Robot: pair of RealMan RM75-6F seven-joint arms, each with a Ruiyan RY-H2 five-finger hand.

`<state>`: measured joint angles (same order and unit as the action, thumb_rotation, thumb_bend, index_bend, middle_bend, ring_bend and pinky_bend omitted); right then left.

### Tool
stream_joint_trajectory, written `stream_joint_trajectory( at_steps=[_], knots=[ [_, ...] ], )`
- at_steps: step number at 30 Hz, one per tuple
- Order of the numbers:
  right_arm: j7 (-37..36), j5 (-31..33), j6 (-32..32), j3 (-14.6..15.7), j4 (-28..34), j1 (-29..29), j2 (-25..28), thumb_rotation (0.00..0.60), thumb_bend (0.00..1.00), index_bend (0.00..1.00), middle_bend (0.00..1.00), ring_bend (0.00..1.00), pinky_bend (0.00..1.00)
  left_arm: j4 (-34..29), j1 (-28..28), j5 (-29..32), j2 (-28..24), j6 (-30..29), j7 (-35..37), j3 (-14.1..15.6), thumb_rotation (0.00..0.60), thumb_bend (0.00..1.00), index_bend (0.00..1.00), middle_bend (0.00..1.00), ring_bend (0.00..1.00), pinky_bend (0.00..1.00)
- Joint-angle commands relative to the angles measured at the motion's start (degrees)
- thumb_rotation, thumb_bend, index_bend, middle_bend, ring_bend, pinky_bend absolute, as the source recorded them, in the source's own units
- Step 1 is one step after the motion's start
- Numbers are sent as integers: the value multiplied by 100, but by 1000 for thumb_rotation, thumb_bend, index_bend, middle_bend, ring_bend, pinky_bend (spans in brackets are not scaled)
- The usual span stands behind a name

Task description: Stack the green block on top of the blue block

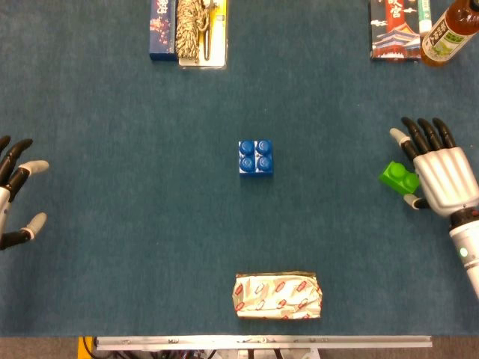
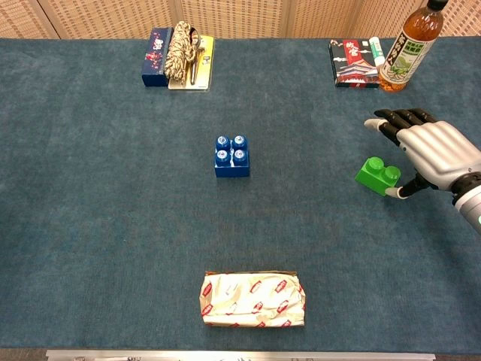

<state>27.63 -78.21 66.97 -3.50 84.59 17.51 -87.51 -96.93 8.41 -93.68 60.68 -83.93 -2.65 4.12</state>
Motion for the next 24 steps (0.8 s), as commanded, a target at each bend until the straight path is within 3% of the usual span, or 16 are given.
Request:
stream_joint_trajectory(
  at_steps=[1, 24],
  knots=[
    [-45, 75, -66, -24, -62, 37, -27, 600, 0, 112, 43, 0, 44, -10, -11, -12, -6, -12, 15, -8, 600, 228, 254, 122, 0, 83],
    [-87, 516, -93, -259, -427, 225, -92, 600, 0, 112, 43, 0, 42, -15, -43, -19, -25, 60, 35, -73, 600, 227, 254, 123, 0, 83]
  ],
)
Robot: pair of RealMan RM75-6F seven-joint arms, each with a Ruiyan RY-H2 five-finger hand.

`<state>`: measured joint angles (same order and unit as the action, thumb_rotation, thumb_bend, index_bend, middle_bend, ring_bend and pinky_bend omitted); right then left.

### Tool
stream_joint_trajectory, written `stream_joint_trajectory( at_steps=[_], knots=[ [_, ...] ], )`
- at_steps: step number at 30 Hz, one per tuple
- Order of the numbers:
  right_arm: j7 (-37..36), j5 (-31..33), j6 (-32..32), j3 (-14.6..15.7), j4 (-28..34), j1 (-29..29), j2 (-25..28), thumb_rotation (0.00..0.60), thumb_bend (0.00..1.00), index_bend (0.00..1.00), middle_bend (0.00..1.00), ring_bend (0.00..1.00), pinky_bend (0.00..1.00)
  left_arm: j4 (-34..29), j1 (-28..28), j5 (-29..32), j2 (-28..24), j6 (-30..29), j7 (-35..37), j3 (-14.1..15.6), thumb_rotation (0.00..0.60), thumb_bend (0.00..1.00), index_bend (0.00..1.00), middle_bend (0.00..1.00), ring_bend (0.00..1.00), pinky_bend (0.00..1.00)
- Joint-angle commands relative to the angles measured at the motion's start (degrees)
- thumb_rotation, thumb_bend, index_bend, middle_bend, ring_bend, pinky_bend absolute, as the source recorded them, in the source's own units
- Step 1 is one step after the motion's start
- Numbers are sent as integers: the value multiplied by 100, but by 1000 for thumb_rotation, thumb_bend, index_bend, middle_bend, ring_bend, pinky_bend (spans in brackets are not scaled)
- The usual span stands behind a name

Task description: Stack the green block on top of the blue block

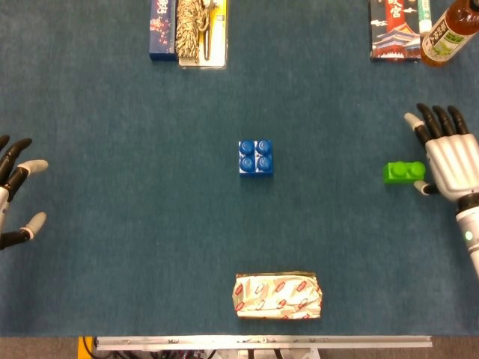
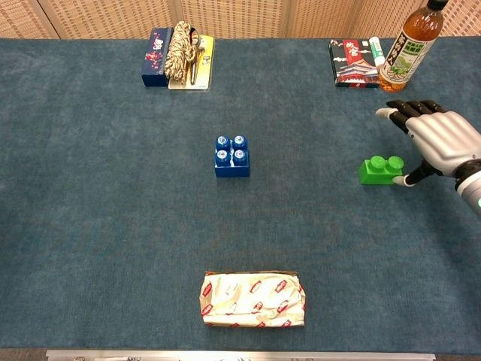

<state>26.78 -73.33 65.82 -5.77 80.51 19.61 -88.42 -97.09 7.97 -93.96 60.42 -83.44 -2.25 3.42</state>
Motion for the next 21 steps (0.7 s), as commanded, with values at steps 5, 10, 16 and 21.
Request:
stream_joint_trajectory(
  at_steps=[5, 10, 16, 21],
  knots=[
    [-9, 65, 58, -23, 41, 14, 56, 600, 0, 112, 43, 0, 42, 9, 3, 31, 3, 44, -11, -19, 600, 228, 254, 124, 0, 83],
    [-85, 28, 79, 68, 229, -28, 168, 600, 0, 120, 43, 0, 37, -1, 0, 27, -4, 60, -16, -20, 600, 227, 254, 124, 0, 83],
    [-101, 73, 38, 75, 344, 4, 203, 600, 42, 273, 55, 0, 37, -12, -8, 60, -5, 74, -34, -39, 600, 228, 254, 124, 0, 83],
    [-76, 199, -110, 54, 425, 80, 229, 600, 91, 371, 69, 0, 37, -21, -9, 69, -16, 86, -31, -48, 600, 228, 254, 124, 0, 83]
  ],
)
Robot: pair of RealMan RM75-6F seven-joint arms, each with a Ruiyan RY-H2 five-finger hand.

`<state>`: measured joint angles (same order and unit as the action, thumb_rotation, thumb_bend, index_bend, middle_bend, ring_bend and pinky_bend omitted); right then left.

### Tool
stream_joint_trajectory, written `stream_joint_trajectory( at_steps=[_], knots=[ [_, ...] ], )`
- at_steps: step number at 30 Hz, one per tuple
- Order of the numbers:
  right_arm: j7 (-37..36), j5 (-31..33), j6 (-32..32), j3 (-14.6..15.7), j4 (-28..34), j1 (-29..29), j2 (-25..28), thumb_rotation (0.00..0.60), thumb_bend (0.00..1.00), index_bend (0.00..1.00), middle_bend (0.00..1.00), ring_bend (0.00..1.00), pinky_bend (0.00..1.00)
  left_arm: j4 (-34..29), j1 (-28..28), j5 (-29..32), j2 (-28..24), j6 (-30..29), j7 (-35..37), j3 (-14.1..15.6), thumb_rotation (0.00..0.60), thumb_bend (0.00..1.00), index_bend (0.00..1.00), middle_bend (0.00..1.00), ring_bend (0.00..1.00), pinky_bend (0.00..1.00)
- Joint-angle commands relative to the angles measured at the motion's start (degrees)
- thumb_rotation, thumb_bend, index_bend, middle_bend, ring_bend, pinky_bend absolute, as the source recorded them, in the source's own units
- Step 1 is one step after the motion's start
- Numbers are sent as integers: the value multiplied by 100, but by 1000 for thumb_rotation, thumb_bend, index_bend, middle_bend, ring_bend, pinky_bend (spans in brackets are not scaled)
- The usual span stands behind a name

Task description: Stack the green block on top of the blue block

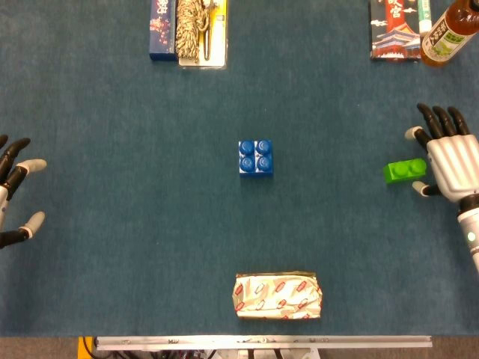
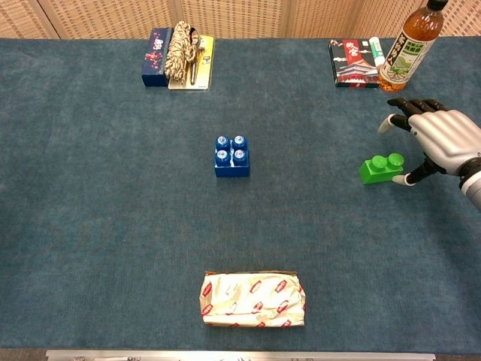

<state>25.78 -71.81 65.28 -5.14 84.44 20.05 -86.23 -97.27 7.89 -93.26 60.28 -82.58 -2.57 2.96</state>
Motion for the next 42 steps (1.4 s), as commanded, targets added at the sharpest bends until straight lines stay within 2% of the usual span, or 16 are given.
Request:
stream_joint_trajectory(
  at_steps=[1, 8, 20, 27, 36, 42],
  knots=[
    [46, 80, -83, -15, 43, 53, 9, 600, 94, 375, 70, 0, 37, -5, -2, -2, -6, 1, 4, -1, 600, 228, 254, 124, 0, 83],
    [212, 283, -223, -39, 80, 170, -32, 600, 149, 413, 79, 0, 37, -18, -7, -9, -17, 8, 5, -6, 600, 227, 254, 124, 0, 83],
    [432, 545, -326, -7, 6, 293, -151, 600, 175, 435, 85, 0, 37, -37, -18, -27, -36, 1, 27, -13, 600, 228, 254, 126, 0, 83],
    [372, 521, -251, 27, 7, 291, -171, 600, 230, 471, 94, 0, 37, -42, -21, -36, -38, 3, 26, -15, 600, 227, 254, 126, 0, 83],
    [257, 454, -177, 65, 37, 281, -146, 600, 251, 549, 118, 0, 37, -44, -23, -37, -37, 17, 7, -17, 600, 228, 254, 126, 0, 83],
    [103, 401, -213, 48, 259, 315, -25, 600, 258, 565, 124, 0, 37, -47, -22, -34, -40, 35, -13, -15, 600, 228, 254, 126, 0, 83]
  ],
)
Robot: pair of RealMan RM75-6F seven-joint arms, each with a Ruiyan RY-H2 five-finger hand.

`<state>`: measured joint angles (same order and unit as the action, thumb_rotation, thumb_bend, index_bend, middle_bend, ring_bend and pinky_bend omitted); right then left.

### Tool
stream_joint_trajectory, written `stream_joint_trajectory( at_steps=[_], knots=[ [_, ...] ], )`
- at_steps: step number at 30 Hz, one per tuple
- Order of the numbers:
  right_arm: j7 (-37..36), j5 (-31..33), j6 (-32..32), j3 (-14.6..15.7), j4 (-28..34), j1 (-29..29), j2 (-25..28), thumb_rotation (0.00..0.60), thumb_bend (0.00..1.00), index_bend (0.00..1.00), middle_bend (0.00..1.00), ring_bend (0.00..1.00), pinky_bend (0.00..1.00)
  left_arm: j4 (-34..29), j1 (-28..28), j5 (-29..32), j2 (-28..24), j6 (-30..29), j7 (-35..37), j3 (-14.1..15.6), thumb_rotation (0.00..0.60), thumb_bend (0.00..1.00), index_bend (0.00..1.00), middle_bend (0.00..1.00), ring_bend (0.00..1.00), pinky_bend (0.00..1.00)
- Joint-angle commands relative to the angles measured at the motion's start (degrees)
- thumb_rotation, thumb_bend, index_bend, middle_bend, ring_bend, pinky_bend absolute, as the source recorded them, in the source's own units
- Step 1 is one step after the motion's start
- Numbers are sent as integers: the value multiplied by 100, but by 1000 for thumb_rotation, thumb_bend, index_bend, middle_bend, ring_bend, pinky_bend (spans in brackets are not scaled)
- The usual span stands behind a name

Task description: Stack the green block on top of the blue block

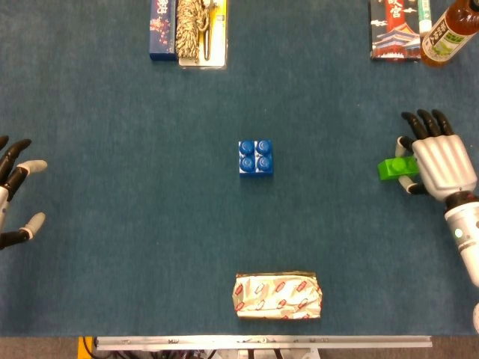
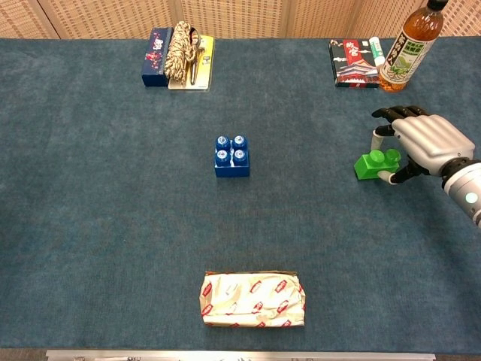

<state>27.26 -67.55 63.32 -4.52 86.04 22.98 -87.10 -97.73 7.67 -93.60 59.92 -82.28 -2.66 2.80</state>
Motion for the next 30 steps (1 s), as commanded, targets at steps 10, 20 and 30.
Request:
stream_joint_trajectory(
  at_steps=[10, 20, 30],
  knots=[
    [969, 154, 129, -228, 1213, 322, 478, 600, 281, 565, 124, 0, 37, -2, -17, -54, -78, -76, 43, -10, 600, 228, 254, 126, 0, 83],
    [1848, 838, 104, -474, 2310, 778, 884, 600, 285, 565, 124, 0, 37, 91, -51, 4, -290, -130, 163, -33, 600, 228, 253, 125, 0, 83],
    [2421, 1393, 327, -621, 2719, 1233, 776, 600, 287, 565, 124, 0, 37, 572, -11, 178, -478, 35, 433, -57, 600, 228, 244, 119, 0, 84]
  ],
)
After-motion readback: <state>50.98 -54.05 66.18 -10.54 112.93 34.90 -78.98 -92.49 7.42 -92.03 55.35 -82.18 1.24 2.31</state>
